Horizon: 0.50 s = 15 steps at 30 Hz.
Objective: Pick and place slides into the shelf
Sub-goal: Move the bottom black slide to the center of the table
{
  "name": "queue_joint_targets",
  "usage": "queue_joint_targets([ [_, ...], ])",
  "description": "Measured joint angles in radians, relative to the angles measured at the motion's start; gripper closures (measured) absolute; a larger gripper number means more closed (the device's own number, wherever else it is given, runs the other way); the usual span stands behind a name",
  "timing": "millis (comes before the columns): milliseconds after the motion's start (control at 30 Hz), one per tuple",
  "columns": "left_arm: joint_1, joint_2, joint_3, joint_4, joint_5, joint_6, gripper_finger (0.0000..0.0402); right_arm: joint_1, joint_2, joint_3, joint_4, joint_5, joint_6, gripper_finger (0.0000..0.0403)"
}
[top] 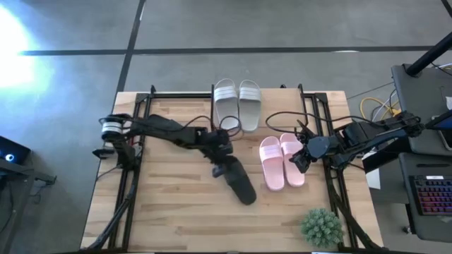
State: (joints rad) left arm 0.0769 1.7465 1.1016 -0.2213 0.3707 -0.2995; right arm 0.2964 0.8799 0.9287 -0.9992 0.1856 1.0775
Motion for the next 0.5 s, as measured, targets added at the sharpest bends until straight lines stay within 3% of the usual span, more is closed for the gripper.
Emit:
queue_joint_targets([
  [267,0.007,0.035,0.104,0.003,-0.269,0.052,0.0378,0.0,0.0,0.0,0.0,0.0,0.015,0.0271],
  [500,0.008,0.024,0.095,-0.069,-0.276,0.045,0.0332,0.0,0.0,0.0,0.0,0.0,0.003,0.0271],
])
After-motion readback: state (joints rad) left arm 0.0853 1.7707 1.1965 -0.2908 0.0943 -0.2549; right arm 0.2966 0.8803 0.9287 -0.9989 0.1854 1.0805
